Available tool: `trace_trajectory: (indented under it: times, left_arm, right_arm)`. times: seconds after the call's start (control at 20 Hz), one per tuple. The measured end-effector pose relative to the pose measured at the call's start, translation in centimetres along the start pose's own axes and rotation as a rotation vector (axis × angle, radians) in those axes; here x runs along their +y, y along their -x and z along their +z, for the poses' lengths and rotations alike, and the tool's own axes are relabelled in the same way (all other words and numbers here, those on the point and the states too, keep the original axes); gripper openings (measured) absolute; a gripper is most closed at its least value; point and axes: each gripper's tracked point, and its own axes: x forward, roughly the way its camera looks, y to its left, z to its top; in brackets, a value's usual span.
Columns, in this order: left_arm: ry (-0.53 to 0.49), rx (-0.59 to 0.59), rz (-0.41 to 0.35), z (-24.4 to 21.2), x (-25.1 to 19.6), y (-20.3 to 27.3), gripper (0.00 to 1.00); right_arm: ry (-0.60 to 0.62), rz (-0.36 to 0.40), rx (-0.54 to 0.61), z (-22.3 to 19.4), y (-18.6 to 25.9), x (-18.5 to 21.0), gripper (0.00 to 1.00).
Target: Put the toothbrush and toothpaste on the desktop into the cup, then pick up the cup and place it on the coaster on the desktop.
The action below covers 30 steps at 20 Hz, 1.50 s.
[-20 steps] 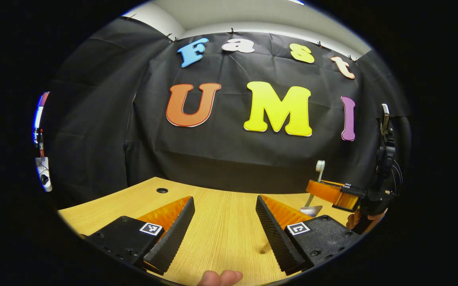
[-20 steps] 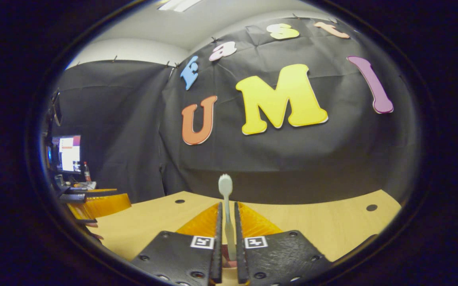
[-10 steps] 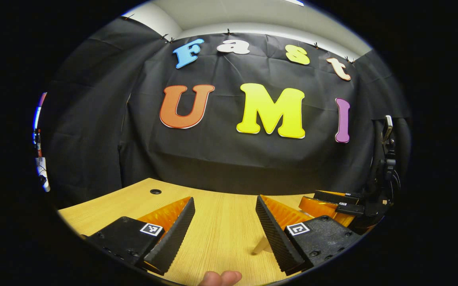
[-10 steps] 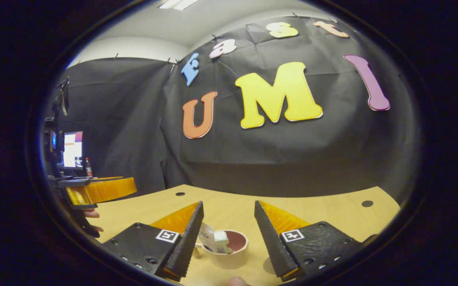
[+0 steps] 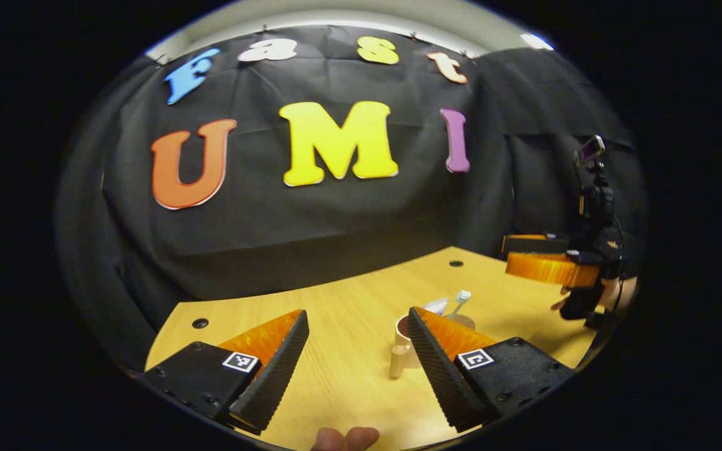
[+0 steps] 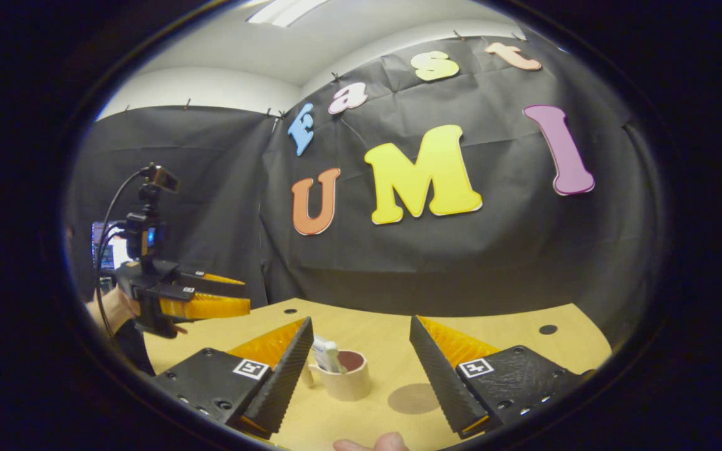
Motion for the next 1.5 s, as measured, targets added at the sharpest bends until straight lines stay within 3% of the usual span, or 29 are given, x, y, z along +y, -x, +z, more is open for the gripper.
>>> trace_trajectory:
  times: [0.15, 0.3, 0.4, 0.55, 0.7, 0.9, 1.1, 1.2, 1.3, 1.5]
  left_arm:
    - [-0.057, 0.054, -0.075, 3.6, 1.1, -0.8, 0.99]
    - [-0.209, 0.162, -0.107, 7.3, 2.3, -1.2, 0.99]
    - [-0.314, 0.274, -0.191, 8.0, 0.9, -1.6, 0.99]
    - [-0.417, 0.534, -0.368, 3.8, -2.8, -1.4, 0.99]
    - [-0.526, 0.733, -0.400, -1.9, -3.3, -3.1, 0.99]
    - [-0.521, 0.893, -0.459, -7.8, -4.2, -4.9, 0.99]
    - [-0.502, 0.963, -0.496, -9.4, -4.2, -6.1, 0.99]
    - [-0.503, 0.988, -0.497, -9.9, -4.2, -6.8, 1.00]
    - [-0.505, 1.008, -0.512, -10.5, -4.5, -6.9, 0.99]
    - [-0.495, 1.058, -0.514, -12.2, -5.6, -7.9, 0.99]
  right_arm:
    - [0.006, 0.003, 0.055, -1.3, 4.7, -1.9, 0.94]
    - [-0.020, -0.030, 0.133, -3.4, 9.1, -4.0, 0.95]
    - [-0.037, -0.051, 0.181, -5.0, 11.7, -5.1, 0.95]
    - [-0.154, -0.011, 0.240, -6.8, 15.0, -4.7, 0.92]
    - [-0.248, 0.016, 0.230, -6.4, 16.8, -4.0, 0.95]
    - [-0.169, -0.068, 0.180, -6.5, 18.0, -4.8, 0.95]
    - [-0.066, -0.117, 0.204, -7.9, 18.8, -4.9, 0.95]
    - [-0.107, -0.074, 0.227, -8.8, 18.6, -3.9, 0.92]
    - [-0.147, -0.053, 0.234, -9.1, 18.4, -3.7, 0.95]
    - [-0.138, -0.118, 0.208, -8.7, 18.5, -5.6, 0.95]
